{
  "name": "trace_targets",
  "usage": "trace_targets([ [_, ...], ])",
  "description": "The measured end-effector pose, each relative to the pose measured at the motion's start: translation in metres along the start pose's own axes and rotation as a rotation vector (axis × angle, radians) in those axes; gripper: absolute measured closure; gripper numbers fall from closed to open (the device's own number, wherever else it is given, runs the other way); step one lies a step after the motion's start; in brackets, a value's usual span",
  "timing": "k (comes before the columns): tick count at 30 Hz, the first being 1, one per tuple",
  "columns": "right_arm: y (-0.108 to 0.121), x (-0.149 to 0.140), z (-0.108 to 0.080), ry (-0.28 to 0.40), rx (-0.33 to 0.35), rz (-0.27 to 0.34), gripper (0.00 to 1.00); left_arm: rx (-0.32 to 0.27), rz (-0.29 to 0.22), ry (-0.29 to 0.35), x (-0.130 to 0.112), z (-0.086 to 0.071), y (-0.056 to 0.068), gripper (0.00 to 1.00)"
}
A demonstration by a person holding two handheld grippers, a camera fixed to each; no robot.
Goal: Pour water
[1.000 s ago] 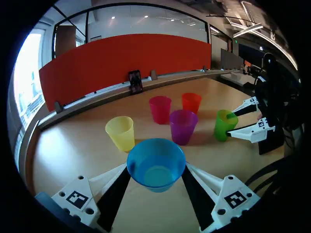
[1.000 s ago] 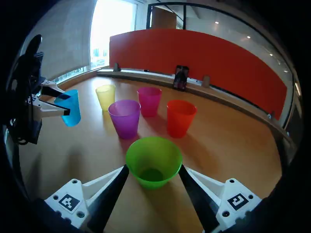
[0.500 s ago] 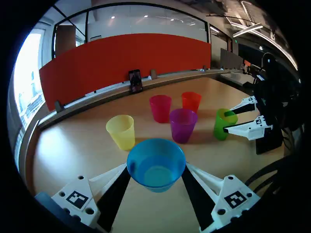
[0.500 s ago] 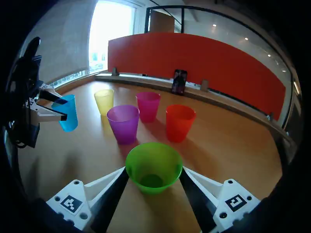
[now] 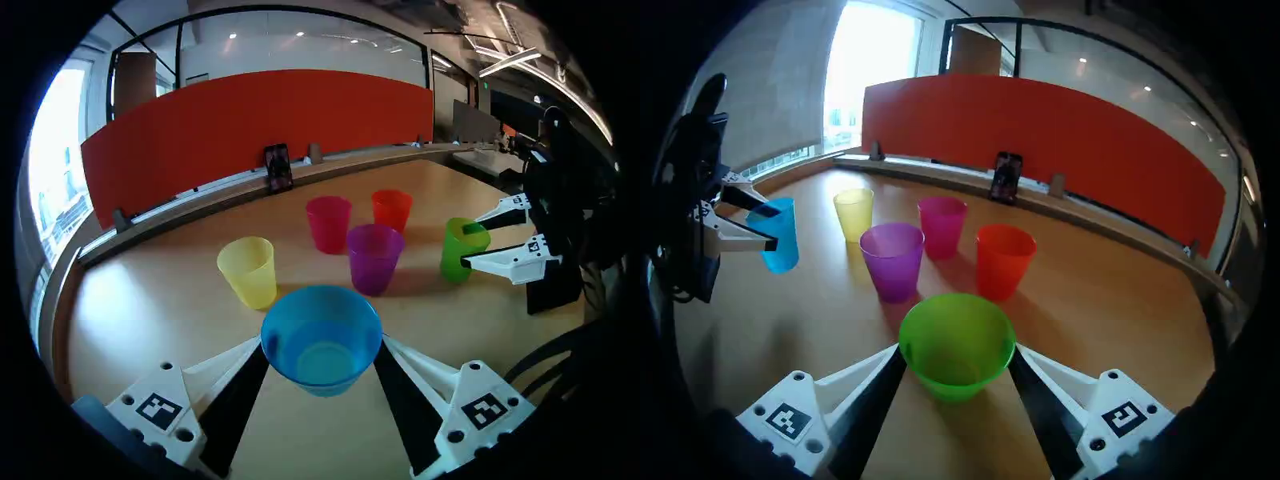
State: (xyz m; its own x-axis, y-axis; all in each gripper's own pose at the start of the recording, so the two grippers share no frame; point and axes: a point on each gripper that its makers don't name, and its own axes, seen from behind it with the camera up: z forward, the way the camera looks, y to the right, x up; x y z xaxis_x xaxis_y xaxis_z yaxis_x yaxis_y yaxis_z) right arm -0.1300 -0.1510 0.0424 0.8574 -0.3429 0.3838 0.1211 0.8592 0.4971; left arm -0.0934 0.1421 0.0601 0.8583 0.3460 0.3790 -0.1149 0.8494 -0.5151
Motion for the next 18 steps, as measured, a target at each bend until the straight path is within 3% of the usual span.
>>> trace_targets([
  [8,-0.012,0.015,-0.015,0.014,0.038,-0.020,0.10,-0.020,0.009,-0.003,0.014,-0.008,0.005,0.15],
  [18,-0.029,0.037,-0.036,0.037,0.075,-0.028,0.10,-0.083,0.098,-0.025,0.050,-0.030,0.024,0.15],
])
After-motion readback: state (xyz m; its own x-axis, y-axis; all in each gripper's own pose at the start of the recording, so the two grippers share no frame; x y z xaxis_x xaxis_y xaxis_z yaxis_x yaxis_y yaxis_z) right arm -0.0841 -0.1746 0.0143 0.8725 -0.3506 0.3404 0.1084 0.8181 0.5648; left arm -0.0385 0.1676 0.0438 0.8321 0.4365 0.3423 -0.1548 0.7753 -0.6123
